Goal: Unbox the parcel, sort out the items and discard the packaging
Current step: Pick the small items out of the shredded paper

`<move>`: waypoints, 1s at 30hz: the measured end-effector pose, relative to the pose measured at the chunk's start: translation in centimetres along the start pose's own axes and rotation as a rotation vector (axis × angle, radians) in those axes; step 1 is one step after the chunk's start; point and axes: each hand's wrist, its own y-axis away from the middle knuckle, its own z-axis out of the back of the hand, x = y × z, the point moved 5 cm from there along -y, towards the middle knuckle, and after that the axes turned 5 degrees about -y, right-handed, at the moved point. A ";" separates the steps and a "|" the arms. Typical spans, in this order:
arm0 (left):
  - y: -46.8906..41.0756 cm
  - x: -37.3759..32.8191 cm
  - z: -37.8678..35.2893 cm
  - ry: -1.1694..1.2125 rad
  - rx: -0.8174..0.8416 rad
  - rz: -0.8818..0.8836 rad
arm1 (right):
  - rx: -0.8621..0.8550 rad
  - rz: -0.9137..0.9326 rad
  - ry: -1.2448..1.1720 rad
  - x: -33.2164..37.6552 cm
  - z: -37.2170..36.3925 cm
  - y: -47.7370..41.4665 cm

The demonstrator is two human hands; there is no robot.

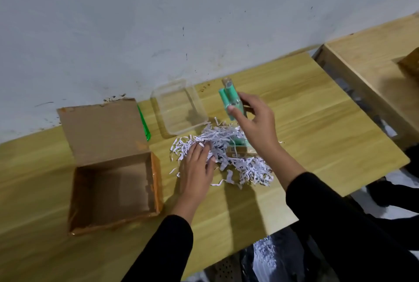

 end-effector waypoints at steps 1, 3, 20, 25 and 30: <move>0.1 0.0 -0.2 -0.026 0.009 0.012 | 0.007 -0.040 0.046 -0.8 -0.5 -1.3; 0.3 0.2 -0.5 -0.068 0.022 0.029 | 0.032 -0.115 0.163 -2.7 -1.6 -3.5; -0.1 -0.2 -0.8 -0.209 -0.028 0.039 | 0.121 -0.151 0.385 -4.8 -4.9 -7.3; -0.7 -1.7 1.0 -0.066 -0.149 0.076 | 0.237 0.051 0.297 -3.3 0.3 -1.8; -2.1 -2.4 -0.3 -0.049 0.015 -0.048 | 0.457 0.100 0.468 -6.6 2.4 3.4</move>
